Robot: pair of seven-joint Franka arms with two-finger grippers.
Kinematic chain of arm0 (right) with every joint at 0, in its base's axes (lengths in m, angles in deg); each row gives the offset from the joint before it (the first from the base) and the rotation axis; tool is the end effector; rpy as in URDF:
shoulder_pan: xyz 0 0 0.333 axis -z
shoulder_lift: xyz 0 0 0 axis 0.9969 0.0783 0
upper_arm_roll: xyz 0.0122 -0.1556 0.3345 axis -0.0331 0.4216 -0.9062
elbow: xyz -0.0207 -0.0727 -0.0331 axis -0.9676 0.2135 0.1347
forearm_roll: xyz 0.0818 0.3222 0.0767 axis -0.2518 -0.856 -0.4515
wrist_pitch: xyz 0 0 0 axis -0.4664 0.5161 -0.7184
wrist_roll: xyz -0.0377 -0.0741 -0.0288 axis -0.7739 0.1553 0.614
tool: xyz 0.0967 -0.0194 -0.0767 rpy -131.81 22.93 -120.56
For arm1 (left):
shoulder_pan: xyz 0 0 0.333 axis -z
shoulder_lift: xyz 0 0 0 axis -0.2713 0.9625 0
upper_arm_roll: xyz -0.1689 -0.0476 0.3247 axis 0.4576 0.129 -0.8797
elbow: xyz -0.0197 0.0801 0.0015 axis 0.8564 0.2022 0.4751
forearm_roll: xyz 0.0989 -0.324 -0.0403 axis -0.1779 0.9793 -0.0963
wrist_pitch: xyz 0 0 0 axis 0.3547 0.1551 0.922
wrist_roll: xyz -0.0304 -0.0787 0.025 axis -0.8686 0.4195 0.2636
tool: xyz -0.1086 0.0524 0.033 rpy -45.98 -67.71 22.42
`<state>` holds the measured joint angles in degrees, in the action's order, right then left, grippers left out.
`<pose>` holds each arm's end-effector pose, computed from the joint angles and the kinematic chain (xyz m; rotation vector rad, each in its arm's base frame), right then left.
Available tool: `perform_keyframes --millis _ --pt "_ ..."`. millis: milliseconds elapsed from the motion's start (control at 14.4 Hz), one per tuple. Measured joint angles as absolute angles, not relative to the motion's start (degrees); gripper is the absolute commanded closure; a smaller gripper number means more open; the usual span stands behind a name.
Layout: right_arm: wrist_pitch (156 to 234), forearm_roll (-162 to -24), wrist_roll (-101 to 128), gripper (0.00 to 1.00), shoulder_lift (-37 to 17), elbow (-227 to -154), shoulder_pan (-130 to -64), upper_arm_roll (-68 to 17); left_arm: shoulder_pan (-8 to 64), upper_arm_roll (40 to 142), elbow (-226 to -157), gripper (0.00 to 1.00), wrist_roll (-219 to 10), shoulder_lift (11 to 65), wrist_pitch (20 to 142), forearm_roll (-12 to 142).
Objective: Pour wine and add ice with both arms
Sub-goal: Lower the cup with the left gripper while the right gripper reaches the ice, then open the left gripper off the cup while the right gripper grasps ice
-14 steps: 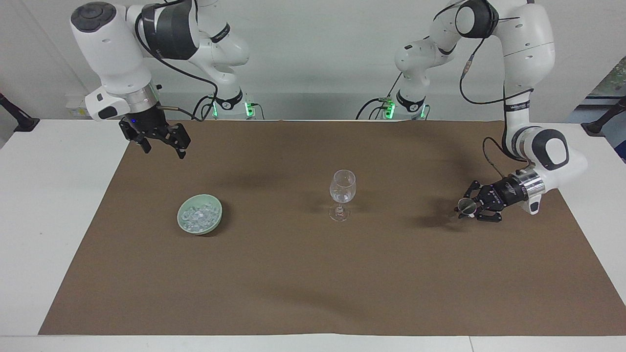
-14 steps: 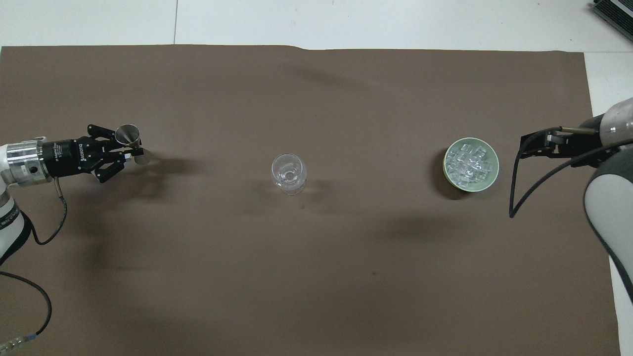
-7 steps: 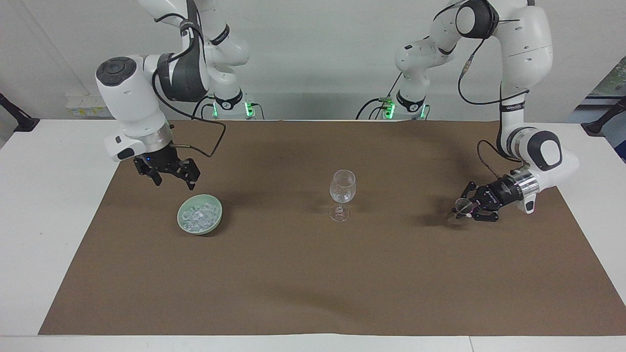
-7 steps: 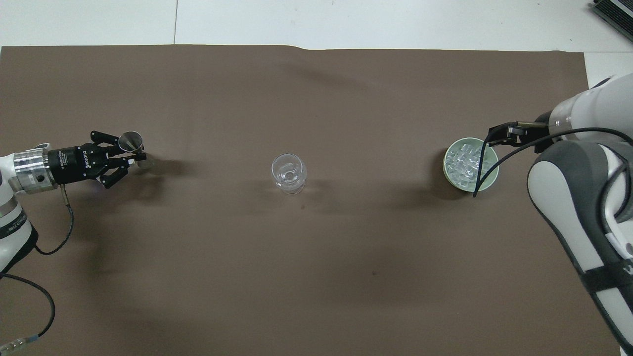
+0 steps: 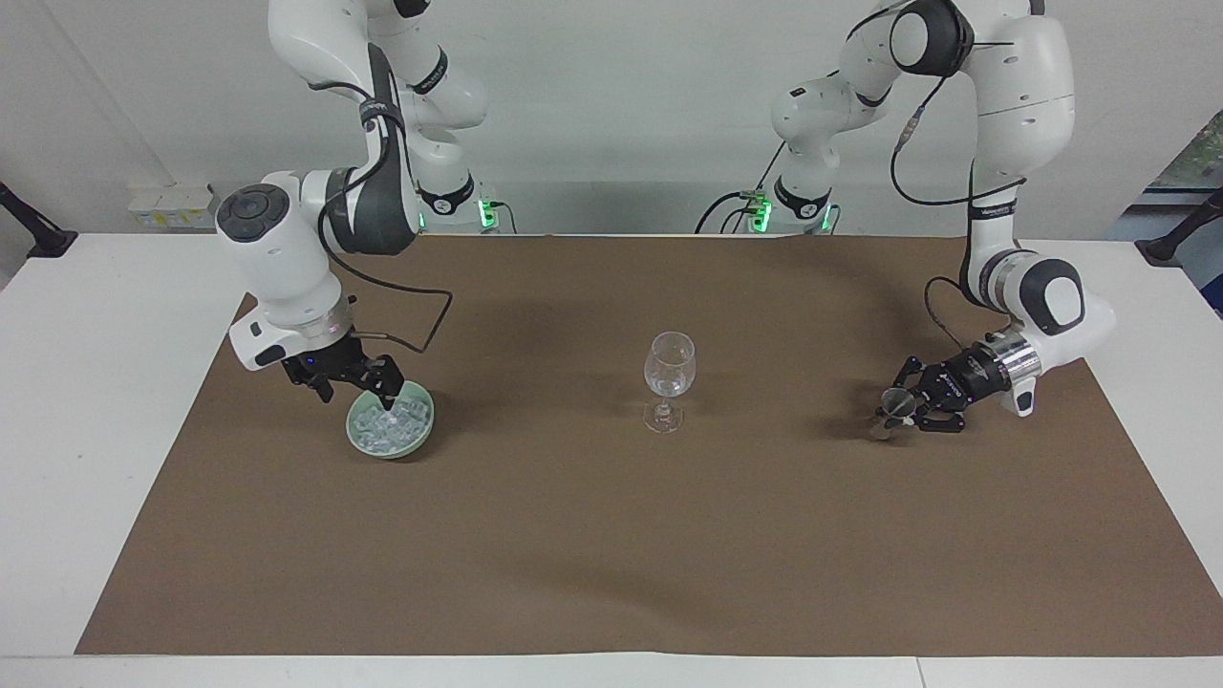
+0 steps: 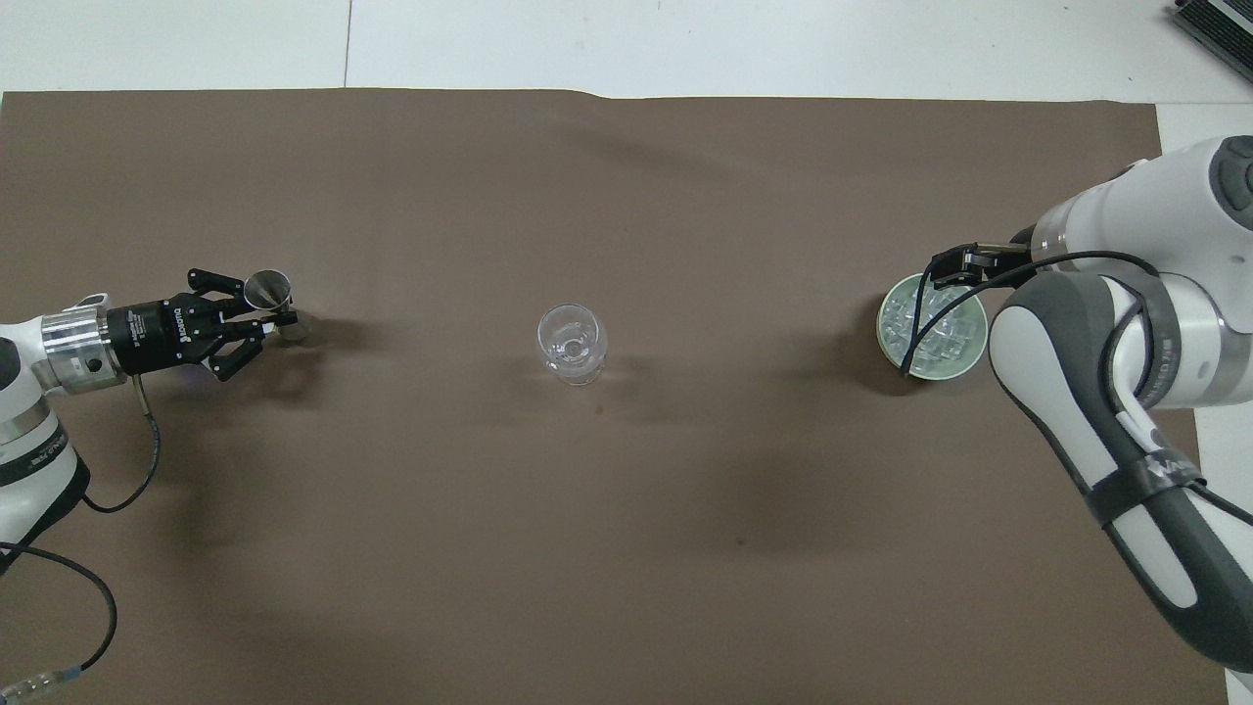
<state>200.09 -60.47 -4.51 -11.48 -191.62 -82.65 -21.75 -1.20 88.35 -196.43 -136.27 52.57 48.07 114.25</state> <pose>0.5937 -0.0013 0.4695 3.1225 -0.2314 0.1149 0.5723 0.0714 0.3405 1.1903 1.6667 -0.8744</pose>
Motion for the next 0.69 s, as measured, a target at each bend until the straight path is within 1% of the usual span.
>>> perform_keyframes --millis 69,208,625,694 --pt "201.8 -60.5 -4.5 0.07 -11.1 -192.8 -82.6 -21.7 -1.2 88.5 -196.7 1.0 -135.8 52.6 48.4 114.3" --pt "204.8 -60.5 -4.4 0.08 -10.3 -195.1 -82.7 -21.8 -1.1 88.5 -197.5 1.0 -133.9 52.6 48.7 114.9" --pt "207.1 -60.5 -4.4 0.16 -8.8 -197.8 -82.8 -21.8 -1.3 88.3 -198.7 1.0 -131.7 52.6 48.7 116.0" --pt "207.3 -60.5 -4.4 0.18 -8.8 -198.1 -82.8 -21.8 -1.3 88.3 -198.9 1.0 -131.5 52.7 48.7 116.3"
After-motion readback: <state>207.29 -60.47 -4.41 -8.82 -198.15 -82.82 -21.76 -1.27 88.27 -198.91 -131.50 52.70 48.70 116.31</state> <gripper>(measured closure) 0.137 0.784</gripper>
